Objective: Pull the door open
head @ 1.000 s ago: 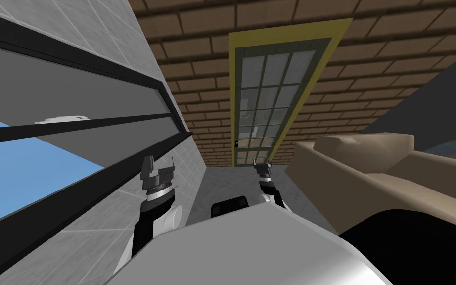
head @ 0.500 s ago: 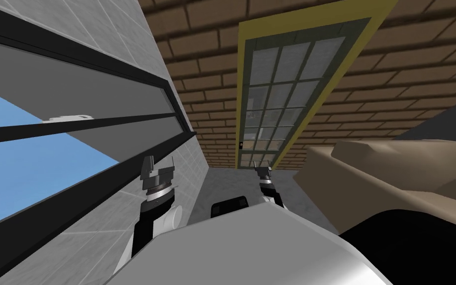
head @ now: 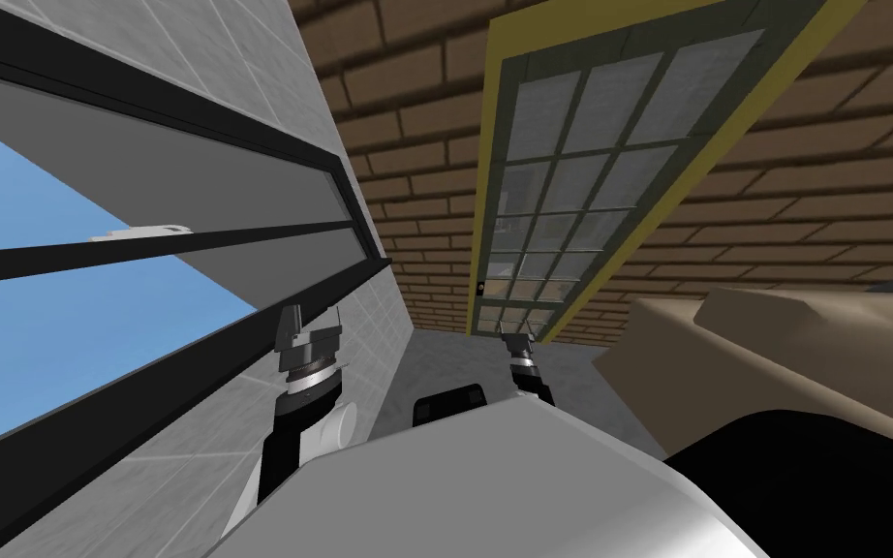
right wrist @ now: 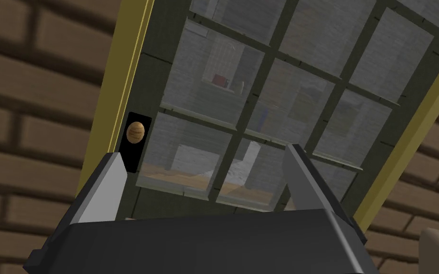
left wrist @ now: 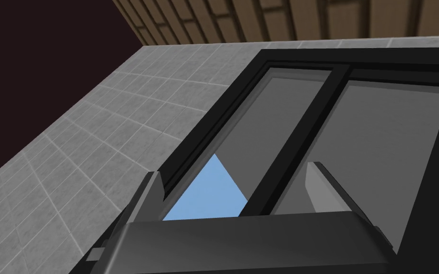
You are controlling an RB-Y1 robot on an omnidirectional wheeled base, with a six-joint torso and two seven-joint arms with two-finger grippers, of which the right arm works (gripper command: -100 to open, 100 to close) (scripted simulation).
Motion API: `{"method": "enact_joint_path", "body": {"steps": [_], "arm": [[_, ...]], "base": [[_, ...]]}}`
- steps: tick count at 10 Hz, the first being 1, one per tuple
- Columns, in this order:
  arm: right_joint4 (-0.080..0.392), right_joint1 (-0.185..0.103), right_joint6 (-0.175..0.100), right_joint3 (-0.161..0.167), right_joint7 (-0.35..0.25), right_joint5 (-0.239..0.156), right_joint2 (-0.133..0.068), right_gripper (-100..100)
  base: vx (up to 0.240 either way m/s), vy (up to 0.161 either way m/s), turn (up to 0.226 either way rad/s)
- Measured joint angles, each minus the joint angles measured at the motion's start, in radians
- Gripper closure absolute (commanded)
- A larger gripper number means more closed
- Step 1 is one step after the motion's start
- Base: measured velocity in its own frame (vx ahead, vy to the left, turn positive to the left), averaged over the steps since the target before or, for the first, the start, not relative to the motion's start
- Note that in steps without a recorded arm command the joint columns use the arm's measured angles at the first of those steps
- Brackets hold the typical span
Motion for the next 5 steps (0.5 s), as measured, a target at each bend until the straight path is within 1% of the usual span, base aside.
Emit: {"method": "enact_joint_path", "body": {"steps": [2,3,4,5], "arm": [[0.040,0.003,-0.021,0.017,-0.038,-0.045,-0.004,-100],[0.057,0.005,-0.031,0.022,-0.054,-0.062,-0.008,-100],[0.070,0.009,-0.040,0.027,-0.071,-0.078,-0.014,-100],[0.080,0.010,-0.044,0.031,-0.083,-0.094,-0.015,-100]], "base": [[0.139,-0.024,0.146],[0.109,-0.037,0.105],[0.102,-0.029,0.108],[0.122,-0.021,0.127]]}}
